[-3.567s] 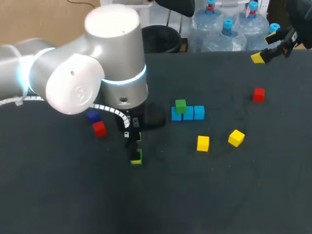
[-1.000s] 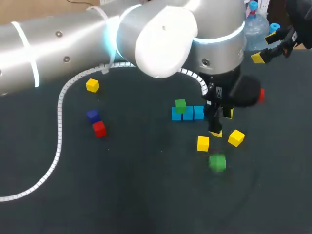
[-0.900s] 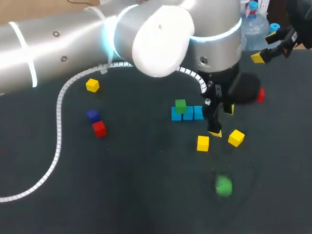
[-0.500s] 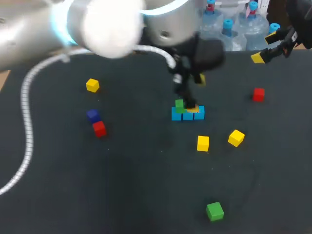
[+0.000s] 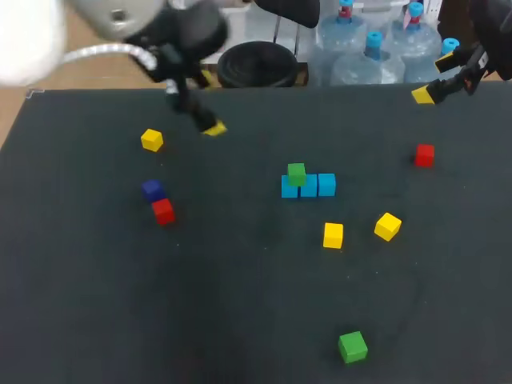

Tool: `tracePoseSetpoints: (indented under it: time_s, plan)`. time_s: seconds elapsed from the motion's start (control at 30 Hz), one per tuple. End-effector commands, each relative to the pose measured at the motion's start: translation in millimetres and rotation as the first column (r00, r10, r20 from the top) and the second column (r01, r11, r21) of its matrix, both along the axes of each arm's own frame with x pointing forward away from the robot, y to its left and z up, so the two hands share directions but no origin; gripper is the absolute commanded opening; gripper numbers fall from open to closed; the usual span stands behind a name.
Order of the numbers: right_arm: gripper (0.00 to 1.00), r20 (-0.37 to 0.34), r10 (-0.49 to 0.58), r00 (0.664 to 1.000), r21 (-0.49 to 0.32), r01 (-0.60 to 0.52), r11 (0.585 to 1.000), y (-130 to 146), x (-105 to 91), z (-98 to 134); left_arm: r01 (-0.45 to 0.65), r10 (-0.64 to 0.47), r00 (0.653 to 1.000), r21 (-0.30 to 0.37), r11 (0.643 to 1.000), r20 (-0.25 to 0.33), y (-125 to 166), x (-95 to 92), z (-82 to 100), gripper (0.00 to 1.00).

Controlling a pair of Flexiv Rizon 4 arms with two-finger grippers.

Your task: Place the blue cubes, place green cubes on the blue cubes, place the yellow cubes on the green cubes, then place the red cubes on the yellow cubes, and place purple cube on the red cubes.

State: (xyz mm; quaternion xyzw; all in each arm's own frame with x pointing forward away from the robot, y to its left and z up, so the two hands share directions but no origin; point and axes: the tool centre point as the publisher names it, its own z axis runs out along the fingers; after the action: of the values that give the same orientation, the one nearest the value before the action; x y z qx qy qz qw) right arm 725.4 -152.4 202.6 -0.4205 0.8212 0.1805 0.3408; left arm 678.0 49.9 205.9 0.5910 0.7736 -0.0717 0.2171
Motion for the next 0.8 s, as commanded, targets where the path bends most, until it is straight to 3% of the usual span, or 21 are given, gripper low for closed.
tracePoseSetpoints:
  time_s: [0.03, 0.27, 0.37, 0.6, 0.8]
  plan:
    - [1.0, -0.002, 0.02, 1.0, 0.0, -0.02, 1.0, 4.6, -1.9, 1.4, -0.506, 0.555, 0.831, -0.357, 0.785, 0.045, 49.7, -12.0, -24.7, 1.0]
    - [1.0, 0.019, 0.184, 0.983, -0.066, -0.182, 0.981, 22.1, -14.0, 11.6, -0.51, 0.571, 0.82, -0.405, 0.759, 0.038, 48.4, -12.0, -20.9, 1.0]
    - [1.0, 0.006, 0.27, 0.963, -0.134, -0.267, 0.954, 25.6, -21.6, 9.7, -0.507, 0.57, 0.821, -0.422, 0.751, 0.027, 46.4, -10.2, -21.5, 1.0]
    - [1.0, -0.1, 0.494, 0.864, -0.239, -0.503, 0.831, 25.7, -61.2, -6.0, -0.484, 0.555, 0.831, -0.453, 0.749, 0.029, 40.1, -4.9, -18.1, 1.0]
    - [1.0, -0.169, 0.552, 0.816, -0.23, -0.577, 0.783, 28.0, -86.4, -24.6, -0.48, 0.551, 0.834, -0.453, 0.751, 0.029, 38.6, -3.9, -18.4, 1.0]
